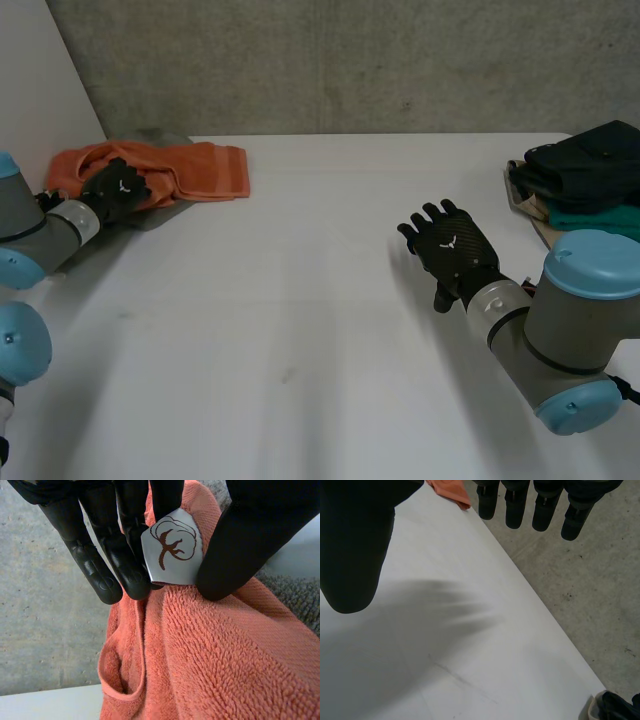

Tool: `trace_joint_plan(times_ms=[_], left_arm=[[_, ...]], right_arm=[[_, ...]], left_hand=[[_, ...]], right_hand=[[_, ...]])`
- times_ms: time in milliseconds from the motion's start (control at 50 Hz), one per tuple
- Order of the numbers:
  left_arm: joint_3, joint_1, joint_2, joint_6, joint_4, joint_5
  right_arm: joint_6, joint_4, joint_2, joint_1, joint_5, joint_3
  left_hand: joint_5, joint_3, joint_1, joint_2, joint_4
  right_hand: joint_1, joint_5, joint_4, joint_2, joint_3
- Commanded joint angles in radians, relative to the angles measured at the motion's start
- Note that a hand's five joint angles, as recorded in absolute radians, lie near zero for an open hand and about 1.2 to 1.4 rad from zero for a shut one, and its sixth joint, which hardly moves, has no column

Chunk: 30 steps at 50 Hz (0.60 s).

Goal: Fold the laundry.

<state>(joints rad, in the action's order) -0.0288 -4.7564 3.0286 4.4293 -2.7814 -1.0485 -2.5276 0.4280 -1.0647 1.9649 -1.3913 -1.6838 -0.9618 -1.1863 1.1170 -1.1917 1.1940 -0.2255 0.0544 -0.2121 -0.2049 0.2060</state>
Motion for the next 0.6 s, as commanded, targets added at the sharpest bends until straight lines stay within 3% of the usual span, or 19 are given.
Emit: trace_joint_plan(times_ms=[20, 240, 460, 600], left_arm=[[0.115, 0.021, -0.108, 0.007, -0.083, -0.062], [0.510, 0.187, -0.569, -0.096, -0.168, -0.074], [0.636, 0.447, -0.941, -0.433, -0.161, -0.130], [0.659, 0.653, -0.961, -0.669, -0.141, -0.163]], right_arm=[[0.007, 0.000, 0.000, -0.001, -0.003, 0.003], [0.007, 0.000, -0.001, -0.003, -0.018, 0.007], [-0.071, -0.012, -0.023, -0.063, -0.040, 0.042], [-0.189, -0.043, -0.043, -0.144, -0.064, 0.087]], left_hand=[[-0.260, -0.210, 0.279, -0.205, 0.202], [-0.260, -0.210, 0.279, -0.205, 0.202], [-0.260, -0.210, 0.279, -0.205, 0.202], [-0.260, -0.210, 0.279, -0.205, 0.202]], right_hand=[[0.051, -0.054, 0.038, 0.030, -0.031], [0.051, -0.054, 0.038, 0.030, -0.031], [0.051, -0.054, 0.038, 0.030, -0.031], [0.051, -0.054, 0.038, 0.030, -0.031]])
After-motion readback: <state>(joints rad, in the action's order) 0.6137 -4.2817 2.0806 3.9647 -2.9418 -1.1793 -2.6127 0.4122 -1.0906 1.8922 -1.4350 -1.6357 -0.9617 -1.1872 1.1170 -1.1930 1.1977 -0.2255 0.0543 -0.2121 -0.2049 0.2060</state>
